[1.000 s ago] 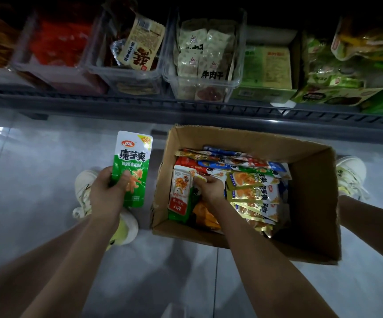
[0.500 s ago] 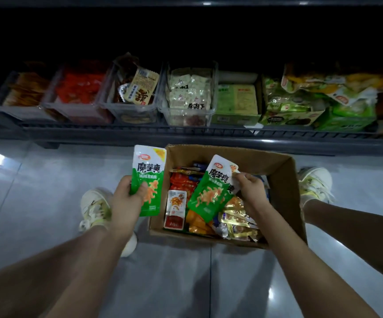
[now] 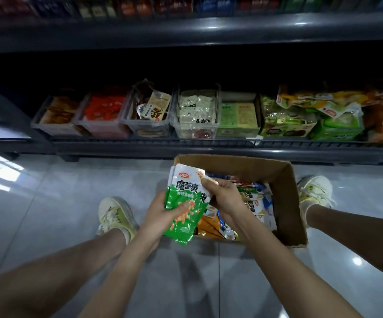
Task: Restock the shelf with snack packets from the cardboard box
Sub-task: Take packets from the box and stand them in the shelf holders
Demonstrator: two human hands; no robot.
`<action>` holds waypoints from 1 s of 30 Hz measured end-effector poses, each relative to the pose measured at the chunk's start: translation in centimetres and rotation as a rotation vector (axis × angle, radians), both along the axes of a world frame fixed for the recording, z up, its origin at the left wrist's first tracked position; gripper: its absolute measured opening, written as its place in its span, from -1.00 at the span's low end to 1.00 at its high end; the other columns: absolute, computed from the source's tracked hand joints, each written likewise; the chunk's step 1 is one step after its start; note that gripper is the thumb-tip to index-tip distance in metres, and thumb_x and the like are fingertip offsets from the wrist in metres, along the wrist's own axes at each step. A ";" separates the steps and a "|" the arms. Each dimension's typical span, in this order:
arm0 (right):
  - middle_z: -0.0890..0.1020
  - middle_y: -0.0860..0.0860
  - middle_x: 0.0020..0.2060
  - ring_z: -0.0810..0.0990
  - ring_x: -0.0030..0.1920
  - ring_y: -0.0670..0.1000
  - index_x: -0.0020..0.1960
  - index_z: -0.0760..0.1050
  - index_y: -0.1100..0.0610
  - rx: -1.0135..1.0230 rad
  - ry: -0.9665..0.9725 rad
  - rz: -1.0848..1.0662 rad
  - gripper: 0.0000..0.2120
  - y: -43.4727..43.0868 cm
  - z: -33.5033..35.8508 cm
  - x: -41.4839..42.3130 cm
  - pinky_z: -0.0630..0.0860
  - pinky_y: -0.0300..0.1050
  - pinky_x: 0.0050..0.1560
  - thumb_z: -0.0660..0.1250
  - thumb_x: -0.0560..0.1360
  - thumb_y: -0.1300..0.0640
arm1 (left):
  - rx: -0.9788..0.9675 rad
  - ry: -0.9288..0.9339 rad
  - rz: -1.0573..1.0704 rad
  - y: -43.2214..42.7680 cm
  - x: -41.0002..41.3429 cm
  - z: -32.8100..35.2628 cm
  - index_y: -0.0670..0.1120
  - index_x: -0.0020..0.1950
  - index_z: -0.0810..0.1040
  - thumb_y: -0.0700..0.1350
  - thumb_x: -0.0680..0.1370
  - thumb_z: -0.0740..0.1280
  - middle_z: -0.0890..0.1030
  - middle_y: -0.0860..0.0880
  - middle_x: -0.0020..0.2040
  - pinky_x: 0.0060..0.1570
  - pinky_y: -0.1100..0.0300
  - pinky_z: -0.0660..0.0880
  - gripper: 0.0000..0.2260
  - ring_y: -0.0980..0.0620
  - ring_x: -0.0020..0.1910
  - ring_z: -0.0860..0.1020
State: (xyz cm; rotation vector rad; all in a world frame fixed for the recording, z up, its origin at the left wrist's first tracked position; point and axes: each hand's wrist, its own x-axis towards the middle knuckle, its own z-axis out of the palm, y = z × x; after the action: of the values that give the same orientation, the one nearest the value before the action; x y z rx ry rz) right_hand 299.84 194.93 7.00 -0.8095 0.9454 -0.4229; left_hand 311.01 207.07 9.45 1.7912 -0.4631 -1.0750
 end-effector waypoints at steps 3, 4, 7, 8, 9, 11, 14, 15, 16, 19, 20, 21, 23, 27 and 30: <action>0.68 0.05 -0.38 0.62 -0.42 -0.07 -0.22 0.57 0.24 0.058 -0.010 0.012 -0.84 1.2 -0.4 0.1 0.53 -0.26 -0.39 0.32 0.52 0.30 | 0.010 0.010 0.034 1.4 0.3 -0.9 -0.03 0.02 0.54 -0.23 0.44 0.45 0.70 0.00 -0.11 -0.10 0.08 0.59 -0.78 0.01 -0.13 0.67; 0.67 0.04 -0.41 0.61 -0.44 -0.08 -0.24 0.56 0.23 0.072 -0.010 0.016 -0.83 1.4 -0.6 0.0 0.51 -0.28 -0.42 0.32 0.52 0.31 | 0.015 0.017 0.043 1.7 0.4 -1.1 -0.08 0.05 0.55 -0.24 0.45 0.44 0.69 -0.05 -0.08 -0.06 0.00 0.60 -0.79 -0.07 -0.08 0.67; 0.67 0.05 -0.40 0.62 -0.43 -0.06 -0.19 0.58 0.24 0.082 0.025 0.006 -0.89 2.0 -1.1 -0.4 0.52 -0.26 -0.42 0.33 0.51 0.30 | 0.013 0.041 0.095 2.5 0.8 -1.8 -0.17 0.14 0.53 -0.23 0.46 0.42 0.67 -0.15 0.00 0.04 -0.16 0.56 -0.74 -0.20 0.00 0.64; 0.67 0.05 -0.39 0.62 -0.43 -0.06 -0.18 0.58 0.25 0.075 0.038 -0.009 -0.90 2.0 -1.1 -0.6 0.51 -0.25 -0.43 0.34 0.51 0.29 | 0.007 0.050 0.119 2.6 1.0 -1.8 -0.16 0.14 0.53 -0.22 0.46 0.43 0.68 -0.14 0.01 0.05 -0.17 0.55 -0.73 -0.19 0.00 0.64; 0.67 0.06 -0.38 0.62 -0.43 -0.05 -0.17 0.58 0.26 0.064 0.053 -0.021 -0.90 1.8 -1.0 -0.9 0.51 -0.25 -0.44 0.34 0.51 0.29 | 0.006 0.056 0.143 2.6 1.1 -1.8 -0.14 0.14 0.53 -0.20 0.46 0.43 0.68 -0.13 0.01 0.05 -0.17 0.55 -0.73 -0.18 0.00 0.64; 0.67 0.07 -0.37 0.62 -0.42 -0.04 -0.18 0.58 0.26 0.041 0.069 -0.042 -0.89 1.2 -0.4 -1.9 0.50 -0.24 -0.45 0.33 0.52 0.29 | -0.002 0.048 0.189 2.5 1.3 -1.3 -0.08 0.11 0.53 -0.20 0.46 0.43 0.68 -0.10 0.00 0.02 -0.12 0.56 -0.75 -0.14 -0.02 0.64; 0.67 0.09 -0.34 0.62 -0.39 -0.02 -0.15 0.58 0.26 -0.022 0.092 -0.058 -0.89 -0.6 1.3 -3.9 0.52 -0.20 -0.40 0.33 0.53 0.27 | -0.025 0.008 0.217 1.9 1.6 0.0 -0.07 0.08 0.53 -0.21 0.47 0.43 0.68 -0.09 -0.03 -0.09 -0.09 0.59 -0.79 -0.13 -0.07 0.65; 0.67 0.09 -0.34 0.62 -0.38 -0.02 -0.13 0.58 0.27 -0.046 0.098 -0.062 -0.90 -1.3 2.0 -4.6 0.54 -0.19 -0.37 0.33 0.53 0.26 | -0.027 -0.018 0.209 1.6 1.8 0.6 -0.07 0.08 0.53 -0.21 0.47 0.43 0.68 -0.10 -0.03 -0.08 -0.12 0.59 -0.79 -0.16 -0.06 0.64; 0.67 0.09 -0.34 0.62 -0.37 -0.02 -0.12 0.57 0.27 -0.070 0.101 -0.070 -0.90 -2.1 2.8 -5.3 0.54 -0.17 -0.34 0.33 0.53 0.25 | -0.027 -0.045 0.192 1.2 1.8 1.3 -0.07 0.08 0.54 -0.20 0.48 0.43 0.67 -0.11 -0.02 -0.05 -0.16 0.58 -0.80 -0.19 -0.05 0.63; 0.66 0.10 -0.37 0.60 -0.36 0.03 -0.14 0.57 0.28 -0.149 0.117 -0.124 -0.89 -4.7 5.7 -7.4 0.54 -0.13 -0.27 0.33 0.52 0.25 | -0.032 -0.109 0.155 -0.5 1.9 3.3 -0.09 0.07 0.55 -0.21 0.49 0.43 0.67 -0.14 -0.03 -0.04 -0.19 0.57 -0.82 -0.21 -0.05 0.63; 0.66 0.12 -0.36 0.59 -0.35 0.08 -0.16 0.57 0.27 -0.171 0.122 -0.141 -0.88 -5.6 6.8 -8.1 0.53 -0.09 -0.24 0.33 0.53 0.24 | -0.041 -0.121 0.135 -1.3 1.8 4.1 -0.09 0.08 0.55 -0.20 0.48 0.43 0.67 -0.14 -0.03 -0.02 -0.19 0.57 -0.81 -0.19 -0.06 0.64; 0.65 0.14 -0.36 0.58 -0.34 0.11 -0.17 0.57 0.26 -0.191 0.123 -0.160 -0.87 -6.3 8.1 -8.9 0.52 -0.06 -0.23 0.34 0.53 0.23 | -0.058 -0.135 0.113 -2.2 1.6 5.1 -0.08 0.09 0.55 -0.19 0.48 0.43 0.68 -0.12 -0.02 0.00 -0.19 0.56 -0.79 -0.17 -0.05 0.64; 0.65 0.14 -0.36 0.58 -0.37 0.10 -0.16 0.57 0.25 -0.233 0.111 -0.208 -0.87 -7.9 10.7 -10.4 0.54 -0.11 -0.32 0.33 0.53 0.23 | -0.086 -0.172 0.069 -4.1 1.0 7.5 0.00 0.05 0.52 -0.18 0.48 0.43 0.66 -0.06 -0.02 0.07 -0.19 0.53 -0.80 -0.13 -0.02 0.63; 0.66 0.05 -0.39 0.62 -0.41 -0.05 -0.09 0.55 0.26 -0.324 0.053 -0.314 -0.91 -10.2 16.2 -13.3 0.54 -0.23 -0.40 0.31 0.55 0.25 | -0.171 -0.196 -0.002 -7.7 -0.4 12.0 -0.03 0.15 0.48 -0.15 0.50 0.41 0.61 -0.02 0.09 0.16 -0.15 0.48 -0.74 -0.10 0.11 0.57; 0.66 0.04 -0.38 0.57 -0.38 -0.01 -0.03 0.55 0.28 -0.377 -0.001 -0.397 -0.91 -11.5 20.0 -14.9 0.47 -0.19 -0.35 0.31 0.54 0.25 | -0.270 -0.209 -0.049 -10.1 -1.3 14.9 -0.07 0.31 0.42 -0.14 0.51 0.40 0.57 -0.06 0.23 0.18 -0.09 0.48 -0.61 -0.07 0.17 0.55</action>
State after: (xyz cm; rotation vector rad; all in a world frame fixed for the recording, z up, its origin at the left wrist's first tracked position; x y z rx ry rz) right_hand 284.92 183.44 27.01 -0.9599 1.0427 -0.9670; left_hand 309.70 196.94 24.35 1.6636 -0.7463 -0.8175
